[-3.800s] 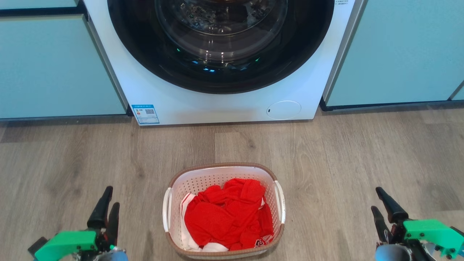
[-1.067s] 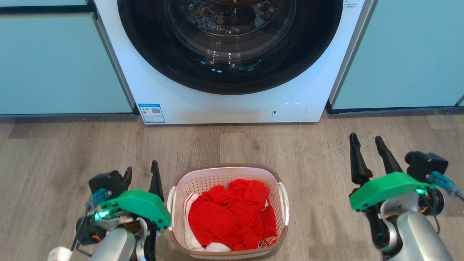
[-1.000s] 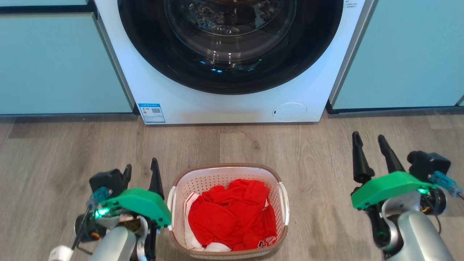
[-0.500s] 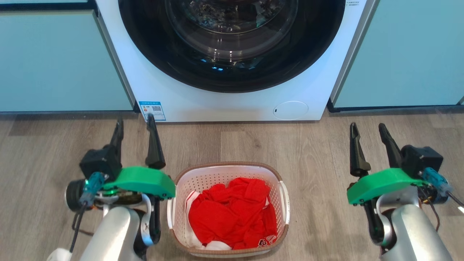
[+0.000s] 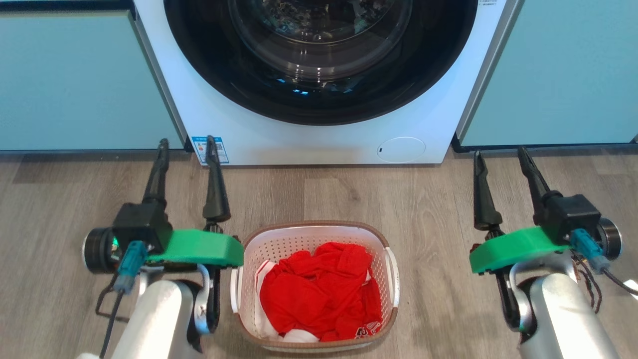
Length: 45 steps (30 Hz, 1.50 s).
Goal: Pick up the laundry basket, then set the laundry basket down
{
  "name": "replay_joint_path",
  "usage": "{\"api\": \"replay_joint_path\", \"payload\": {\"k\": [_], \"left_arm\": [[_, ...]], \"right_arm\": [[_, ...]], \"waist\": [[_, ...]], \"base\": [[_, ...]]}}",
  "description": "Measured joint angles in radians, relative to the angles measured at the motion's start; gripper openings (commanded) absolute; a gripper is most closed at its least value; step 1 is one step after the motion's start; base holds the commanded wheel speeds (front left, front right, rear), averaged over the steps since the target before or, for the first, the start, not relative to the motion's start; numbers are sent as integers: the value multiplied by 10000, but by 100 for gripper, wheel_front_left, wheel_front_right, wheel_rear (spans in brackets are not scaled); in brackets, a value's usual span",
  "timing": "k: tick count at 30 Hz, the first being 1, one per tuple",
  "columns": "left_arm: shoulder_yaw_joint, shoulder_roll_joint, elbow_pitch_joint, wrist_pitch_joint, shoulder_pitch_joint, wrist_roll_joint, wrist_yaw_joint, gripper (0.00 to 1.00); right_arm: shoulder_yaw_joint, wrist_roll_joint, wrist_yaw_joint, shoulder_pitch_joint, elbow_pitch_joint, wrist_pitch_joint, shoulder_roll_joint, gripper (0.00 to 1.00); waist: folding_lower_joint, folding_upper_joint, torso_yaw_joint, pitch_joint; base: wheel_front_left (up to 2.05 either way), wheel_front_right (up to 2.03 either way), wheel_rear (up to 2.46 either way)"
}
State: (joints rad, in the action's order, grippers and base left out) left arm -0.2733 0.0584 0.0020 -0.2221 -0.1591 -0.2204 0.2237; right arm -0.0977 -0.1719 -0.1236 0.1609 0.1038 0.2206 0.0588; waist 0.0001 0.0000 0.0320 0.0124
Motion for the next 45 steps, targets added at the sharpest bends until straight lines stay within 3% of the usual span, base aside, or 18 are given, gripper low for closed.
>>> {"api": "replay_joint_path", "payload": {"k": [5,7,10,16,23,30,45], "left_arm": [[-4,-44,174,-132,21,311,-748,100],[21,-46,284,-186,84,640,-826,100],[245,-59,167,-291,120,980,-819,100],[297,-67,336,-347,122,552,-815,100],[311,-75,2383,-345,293,-307,-842,100],[247,-79,3743,-345,321,-629,-1158,100],[219,-86,4226,-343,286,-838,-1277,100]], "right_arm": [[-171,594,0,0,-190,151,0,100],[-276,869,0,1,-230,205,0,100],[-345,1235,0,4,-357,284,0,100],[-324,1329,0,5,-261,337,0,100],[-309,696,0,-20,909,337,-4,100],[-460,562,0,-42,2334,337,-10,100],[-646,472,0,4,2834,337,-10,100]], "waist": [[0,0,29,3],[0,0,46,4],[0,0,68,27],[0,0,85,42],[0,0,54,-53],[0,0,-22,-141],[0,0,-109,-67]], "base": [[0,0,0],[0,0,0],[0,0,0],[0,0,0],[0,0,0],[0,0,0],[0,0,0]]}}
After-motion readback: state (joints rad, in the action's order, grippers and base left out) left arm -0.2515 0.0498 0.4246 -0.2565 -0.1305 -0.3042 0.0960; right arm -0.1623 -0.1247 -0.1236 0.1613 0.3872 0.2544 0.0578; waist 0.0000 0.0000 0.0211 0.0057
